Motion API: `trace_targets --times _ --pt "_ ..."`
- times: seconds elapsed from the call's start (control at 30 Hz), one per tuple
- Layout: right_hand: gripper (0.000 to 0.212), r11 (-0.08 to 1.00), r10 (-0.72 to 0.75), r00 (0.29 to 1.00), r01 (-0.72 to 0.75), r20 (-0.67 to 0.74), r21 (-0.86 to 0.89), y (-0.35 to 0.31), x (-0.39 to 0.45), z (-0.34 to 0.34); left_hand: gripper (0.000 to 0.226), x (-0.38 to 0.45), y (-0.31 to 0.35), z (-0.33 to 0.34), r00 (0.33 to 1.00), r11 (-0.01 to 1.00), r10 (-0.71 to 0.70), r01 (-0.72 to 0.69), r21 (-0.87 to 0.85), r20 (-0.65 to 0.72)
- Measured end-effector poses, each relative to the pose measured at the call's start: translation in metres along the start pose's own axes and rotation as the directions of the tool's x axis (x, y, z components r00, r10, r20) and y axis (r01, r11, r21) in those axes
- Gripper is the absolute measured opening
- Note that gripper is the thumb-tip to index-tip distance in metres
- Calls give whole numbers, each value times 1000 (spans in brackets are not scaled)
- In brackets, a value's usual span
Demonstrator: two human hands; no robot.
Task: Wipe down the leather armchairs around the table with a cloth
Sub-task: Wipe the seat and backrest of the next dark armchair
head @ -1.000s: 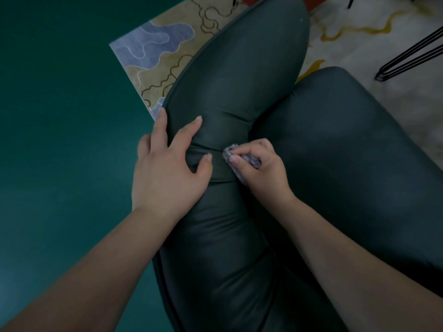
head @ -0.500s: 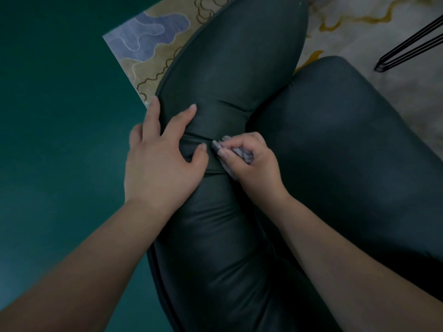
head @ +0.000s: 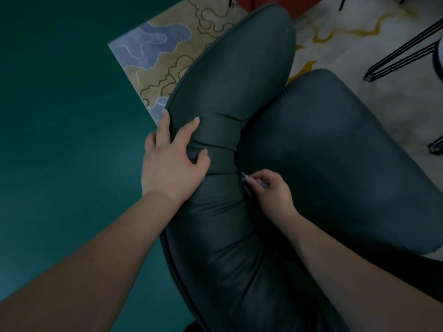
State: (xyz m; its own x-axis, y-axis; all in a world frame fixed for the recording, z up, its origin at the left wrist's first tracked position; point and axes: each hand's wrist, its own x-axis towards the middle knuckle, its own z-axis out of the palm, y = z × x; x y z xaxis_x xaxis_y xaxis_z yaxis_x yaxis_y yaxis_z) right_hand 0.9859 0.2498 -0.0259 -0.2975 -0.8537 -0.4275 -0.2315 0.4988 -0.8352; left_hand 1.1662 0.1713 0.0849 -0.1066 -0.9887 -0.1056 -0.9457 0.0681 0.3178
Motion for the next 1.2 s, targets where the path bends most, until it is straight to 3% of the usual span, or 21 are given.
trace_targets --times 0.17,0.37,0.53,0.73,1.0,1.2 --pt "10 999 -50 995 49 -88 -19 -35 -13 -19 61 2 -3 -2 997 999 28 -31 38 69" --pt "28 1000 26 992 -23 -125 21 -78 -35 -25 67 2 -19 -25 944 989 112 -135 53 311" --pt "34 1000 -24 969 27 -244 9 -135 -51 -8 66 -5 -52 -57 925 954 230 -275 116 302" --pt "36 988 -67 968 30 -244 -152 -185 -55 51 65 4 -126 -101 867 839 329 -451 305 375" --pt "27 955 -183 921 82 -345 -286 -223 -59 102 64 41 -203 -153 816 732 368 -550 402 446" --pt "25 965 -175 920 90 -350 -246 -257 -40 114 64 70 -211 -157 802 720 368 -566 401 471"
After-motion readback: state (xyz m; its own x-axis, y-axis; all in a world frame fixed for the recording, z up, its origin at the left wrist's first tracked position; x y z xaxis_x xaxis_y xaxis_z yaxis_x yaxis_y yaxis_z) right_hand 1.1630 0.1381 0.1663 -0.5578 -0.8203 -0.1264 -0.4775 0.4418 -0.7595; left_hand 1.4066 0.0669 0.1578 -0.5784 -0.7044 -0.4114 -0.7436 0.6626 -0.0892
